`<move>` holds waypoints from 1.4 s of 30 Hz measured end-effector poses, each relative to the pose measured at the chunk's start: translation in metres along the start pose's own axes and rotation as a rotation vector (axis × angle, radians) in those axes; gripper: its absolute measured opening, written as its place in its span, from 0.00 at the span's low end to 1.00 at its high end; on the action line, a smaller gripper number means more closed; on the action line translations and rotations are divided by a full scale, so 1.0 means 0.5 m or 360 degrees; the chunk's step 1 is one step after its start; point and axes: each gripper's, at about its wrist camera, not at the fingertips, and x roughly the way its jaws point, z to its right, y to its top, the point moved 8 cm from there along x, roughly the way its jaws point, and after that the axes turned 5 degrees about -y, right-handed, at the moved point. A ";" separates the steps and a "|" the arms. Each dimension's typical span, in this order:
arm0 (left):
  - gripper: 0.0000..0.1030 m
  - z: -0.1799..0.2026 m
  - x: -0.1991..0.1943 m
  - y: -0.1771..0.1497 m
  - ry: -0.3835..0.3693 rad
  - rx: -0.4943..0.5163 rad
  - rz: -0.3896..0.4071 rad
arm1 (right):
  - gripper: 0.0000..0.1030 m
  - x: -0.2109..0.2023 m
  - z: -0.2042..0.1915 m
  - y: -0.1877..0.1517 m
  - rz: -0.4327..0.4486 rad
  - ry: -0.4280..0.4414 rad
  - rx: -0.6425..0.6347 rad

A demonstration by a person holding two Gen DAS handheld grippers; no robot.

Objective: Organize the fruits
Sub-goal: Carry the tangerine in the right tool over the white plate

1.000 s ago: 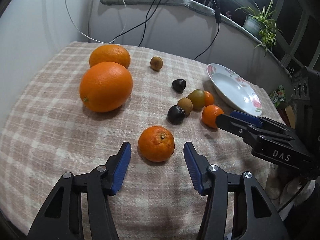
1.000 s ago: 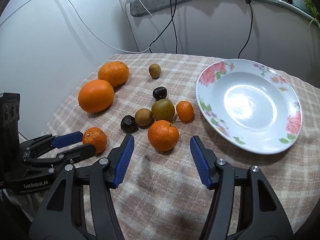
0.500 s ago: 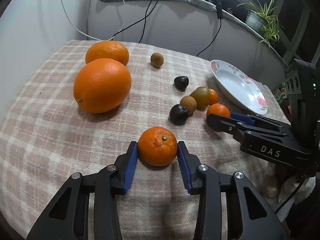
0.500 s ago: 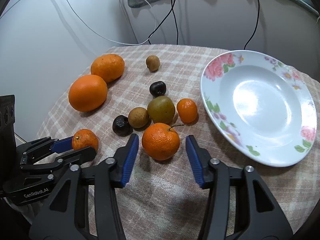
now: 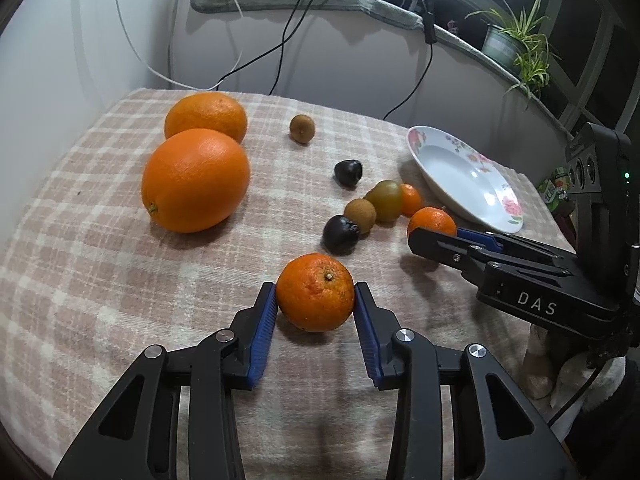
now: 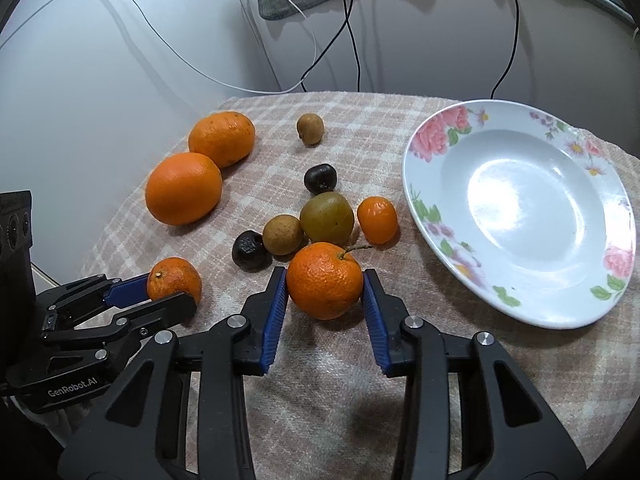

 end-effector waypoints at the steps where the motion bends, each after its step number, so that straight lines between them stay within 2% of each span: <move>1: 0.36 0.004 -0.001 0.001 -0.0003 0.0004 0.0002 | 0.37 -0.006 0.001 0.001 0.0010 -0.0002 -0.0001; 13: 0.36 0.081 -0.001 0.049 -0.0074 0.0116 0.0055 | 0.37 -0.089 0.050 0.016 0.0146 -0.0030 0.0038; 19: 0.36 0.139 0.016 0.081 -0.0129 0.0206 0.0074 | 0.37 -0.122 0.096 0.023 0.0202 -0.0115 0.0044; 31: 0.36 0.239 0.084 0.126 -0.0216 0.0347 0.0053 | 0.37 -0.132 0.198 0.024 0.0195 -0.0277 0.0066; 42: 0.36 0.258 0.133 0.130 -0.0221 0.0378 -0.0026 | 0.38 -0.122 0.230 0.018 0.0164 -0.0320 0.0094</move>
